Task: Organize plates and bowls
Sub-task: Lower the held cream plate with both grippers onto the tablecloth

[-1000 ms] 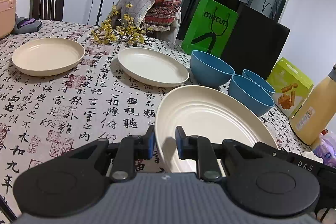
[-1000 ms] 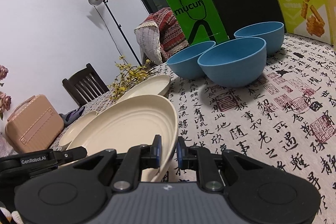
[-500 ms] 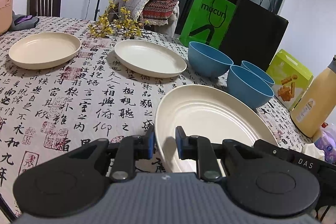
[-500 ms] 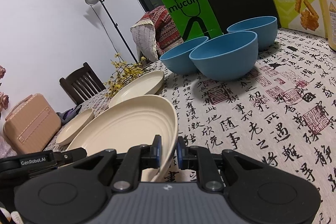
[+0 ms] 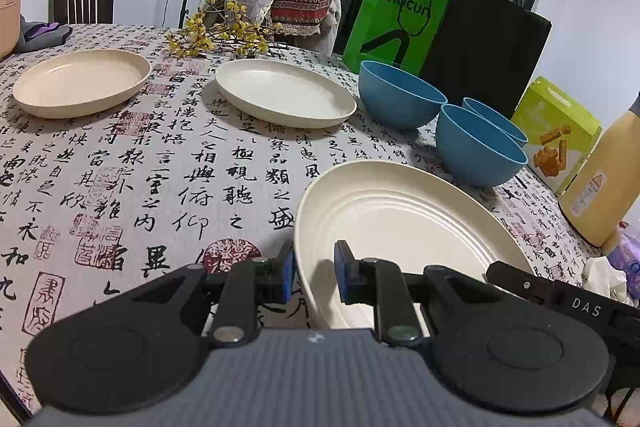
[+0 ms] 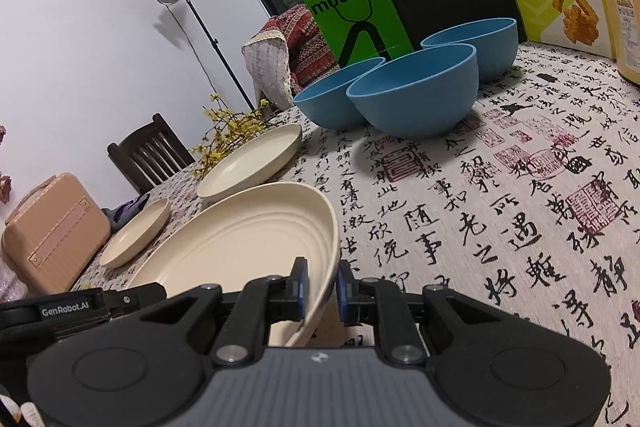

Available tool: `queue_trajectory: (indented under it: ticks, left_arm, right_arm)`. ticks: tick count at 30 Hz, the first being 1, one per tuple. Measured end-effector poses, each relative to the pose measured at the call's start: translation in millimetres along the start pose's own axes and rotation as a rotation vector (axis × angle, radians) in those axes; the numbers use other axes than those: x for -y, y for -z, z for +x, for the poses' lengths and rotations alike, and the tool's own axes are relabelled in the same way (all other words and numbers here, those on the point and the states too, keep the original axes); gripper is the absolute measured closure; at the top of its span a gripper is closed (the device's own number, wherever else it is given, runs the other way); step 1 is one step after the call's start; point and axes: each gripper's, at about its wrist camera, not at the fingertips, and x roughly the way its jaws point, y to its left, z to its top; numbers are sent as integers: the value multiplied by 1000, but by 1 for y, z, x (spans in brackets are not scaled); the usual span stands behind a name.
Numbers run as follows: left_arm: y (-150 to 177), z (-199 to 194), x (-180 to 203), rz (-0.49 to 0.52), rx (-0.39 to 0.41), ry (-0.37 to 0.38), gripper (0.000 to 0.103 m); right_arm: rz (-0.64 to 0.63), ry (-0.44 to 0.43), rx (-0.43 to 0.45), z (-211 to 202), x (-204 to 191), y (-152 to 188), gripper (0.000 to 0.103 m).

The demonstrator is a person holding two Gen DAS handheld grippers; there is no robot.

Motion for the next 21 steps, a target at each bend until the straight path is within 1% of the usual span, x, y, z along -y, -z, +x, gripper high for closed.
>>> queue_trajectory:
  ticks: [21]
  left_arm:
    - [8, 12, 1, 18, -23, -23, 84]
  right_arm:
    - [0, 12, -12, 9, 6, 7, 88]
